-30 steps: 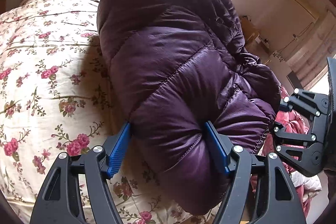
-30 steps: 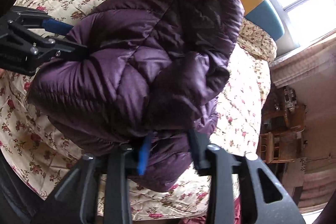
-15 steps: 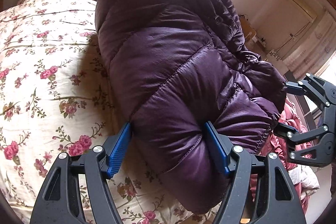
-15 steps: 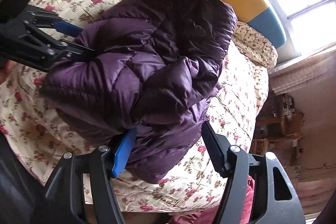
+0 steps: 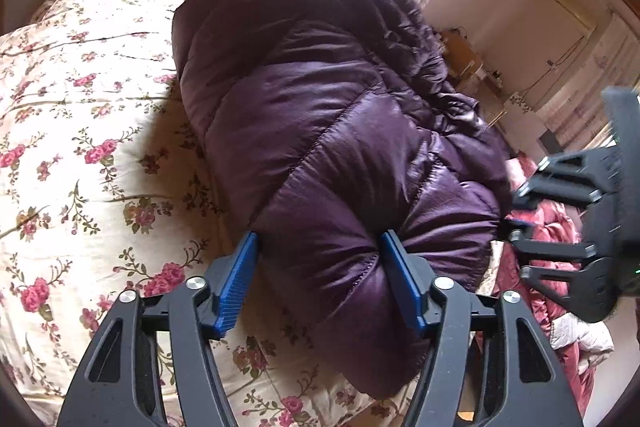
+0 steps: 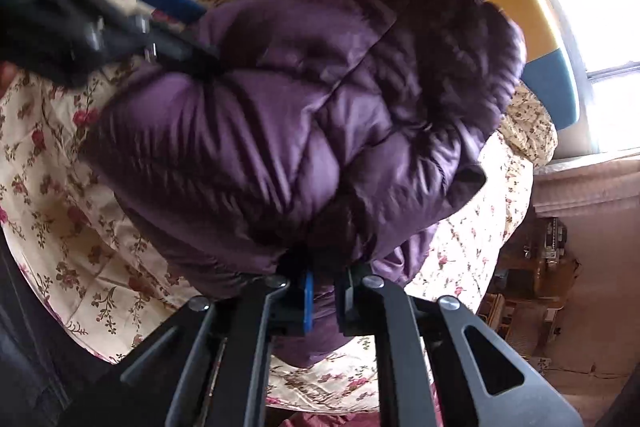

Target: Fold large clothes

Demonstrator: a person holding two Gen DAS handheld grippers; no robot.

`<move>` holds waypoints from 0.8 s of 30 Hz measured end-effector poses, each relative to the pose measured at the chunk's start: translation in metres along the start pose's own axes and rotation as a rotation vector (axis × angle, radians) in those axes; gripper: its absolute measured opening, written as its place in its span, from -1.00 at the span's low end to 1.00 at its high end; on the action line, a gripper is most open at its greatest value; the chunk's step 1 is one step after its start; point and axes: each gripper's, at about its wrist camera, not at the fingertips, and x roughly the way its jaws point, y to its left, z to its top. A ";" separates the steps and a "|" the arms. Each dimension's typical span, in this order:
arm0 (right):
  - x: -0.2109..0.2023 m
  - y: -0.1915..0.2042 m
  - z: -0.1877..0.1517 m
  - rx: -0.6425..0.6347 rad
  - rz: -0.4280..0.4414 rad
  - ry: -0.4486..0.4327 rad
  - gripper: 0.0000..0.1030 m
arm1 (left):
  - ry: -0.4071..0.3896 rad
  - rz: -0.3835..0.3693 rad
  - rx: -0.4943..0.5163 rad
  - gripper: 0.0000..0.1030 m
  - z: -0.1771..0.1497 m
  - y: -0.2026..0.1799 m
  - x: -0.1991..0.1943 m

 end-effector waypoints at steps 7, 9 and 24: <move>0.009 0.000 -0.037 0.119 0.067 0.023 -0.93 | -0.029 -0.049 -0.015 0.19 0.004 -0.005 -0.009; 0.017 0.003 -0.047 0.155 0.086 0.035 -0.94 | -0.011 -0.050 0.021 0.14 0.006 -0.016 -0.002; 0.056 0.007 -0.055 0.172 0.079 0.065 -0.89 | 0.084 0.003 0.087 0.14 0.008 -0.034 0.059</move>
